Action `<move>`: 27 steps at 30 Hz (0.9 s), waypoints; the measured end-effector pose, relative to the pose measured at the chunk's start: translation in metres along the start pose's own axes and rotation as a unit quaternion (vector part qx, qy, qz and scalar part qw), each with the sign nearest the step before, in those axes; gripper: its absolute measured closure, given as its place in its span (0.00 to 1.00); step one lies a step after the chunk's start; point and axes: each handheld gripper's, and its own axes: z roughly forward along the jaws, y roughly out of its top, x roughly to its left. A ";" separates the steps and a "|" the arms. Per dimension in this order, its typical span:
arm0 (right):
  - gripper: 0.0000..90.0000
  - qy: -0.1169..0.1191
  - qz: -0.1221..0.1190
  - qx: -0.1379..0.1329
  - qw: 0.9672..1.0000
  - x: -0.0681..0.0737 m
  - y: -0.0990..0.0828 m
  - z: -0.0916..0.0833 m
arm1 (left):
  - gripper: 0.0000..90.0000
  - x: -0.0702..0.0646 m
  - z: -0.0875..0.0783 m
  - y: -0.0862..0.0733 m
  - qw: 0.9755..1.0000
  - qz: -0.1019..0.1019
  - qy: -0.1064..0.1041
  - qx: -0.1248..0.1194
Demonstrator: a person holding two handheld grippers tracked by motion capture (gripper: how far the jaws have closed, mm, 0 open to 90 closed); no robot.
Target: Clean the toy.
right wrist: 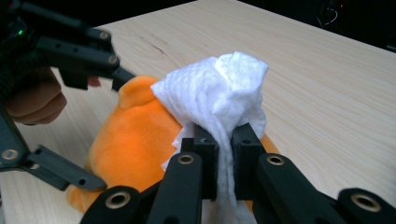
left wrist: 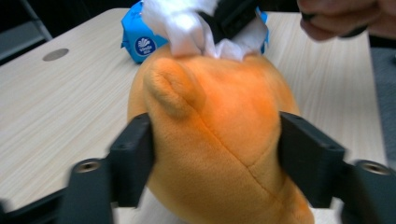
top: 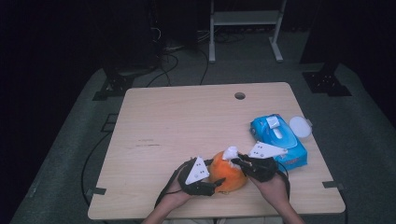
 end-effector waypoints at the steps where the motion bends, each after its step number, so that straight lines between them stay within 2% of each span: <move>1: 0.92 0.001 -0.003 -0.001 1.000 0.004 0.001 -0.001 | 0.25 0.002 0.000 0.000 1.000 -0.012 0.000 -0.003; 2: 0.92 0.010 -0.006 -0.004 1.000 0.007 0.003 -0.001 | 0.25 0.003 0.000 0.000 1.000 -0.016 0.000 -0.003; 4: 0.92 0.028 -0.010 -0.010 1.000 0.015 0.007 0.002 | 0.33 0.000 0.000 -0.002 1.000 0.005 0.007 0.001; 7: 0.92 0.030 -0.029 -0.008 0.999 0.024 0.011 0.007 | 0.38 -0.008 -0.001 -0.002 0.999 0.034 0.025 0.008; 9: 0.92 0.025 -0.023 -0.006 0.999 0.019 0.012 0.006 | 0.41 -0.010 -0.001 -0.002 0.999 0.044 0.028 0.005; 11: 0.92 0.003 -0.021 -0.006 1.000 0.011 0.010 0.003 | 0.41 -0.013 0.000 -0.001 0.998 0.055 0.030 0.006; 12: 0.92 -0.003 -0.011 -0.003 1.000 0.006 0.009 0.001 | 0.41 -0.014 0.001 0.000 0.998 0.059 0.030 0.006; 14: 0.92 0.003 0.011 -0.004 1.000 0.000 0.006 -0.002 | 0.41 -0.018 0.003 0.002 0.997 0.067 0.031 0.004; 15: 0.92 0.004 0.009 -0.005 1.000 0.003 0.007 -0.003 | 0.42 -0.019 0.004 0.002 0.997 0.074 0.032 0.006; 18: 0.92 0.037 -0.001 -0.021 0.999 0.017 0.014 -0.001 | 0.42 -0.024 0.004 0.002 0.995 0.097 0.032 0.009; 19: 0.92 0.042 -0.013 -0.021 0.999 0.023 0.017 0.001 | 0.42 -0.026 0.003 0.003 0.994 0.101 0.034 0.012; 21: 0.92 0.039 -0.028 -0.017 0.999 0.029 0.021 0.003 | 0.42 -0.025 0.002 0.002 0.995 0.095 0.034 0.016; 23: 0.92 0.033 -0.023 -0.015 0.999 0.023 0.020 0.003 | 0.42 -0.022 0.000 0.000 0.996 0.084 0.030 0.015; 24: 0.92 0.021 -0.021 -0.012 0.999 0.017 0.017 0.003 | 0.43 -0.020 0.000 -0.001 0.996 0.079 0.029 0.016; 25: 0.92 0.009 -0.015 -0.007 1.000 0.010 0.013 0.002 | 0.43 -0.017 -0.001 -0.003 0.997 0.071 0.026 0.015; 26: 0.92 0.002 0.006 -0.002 1.000 -0.001 0.007 0.000 | 0.43 -0.016 -0.002 -0.004 0.997 0.067 0.024 0.016; 27: 0.92 -0.003 0.014 0.001 1.000 -0.007 0.003 -0.002 | 0.43 -0.014 -0.002 -0.005 0.998 0.061 0.023 0.015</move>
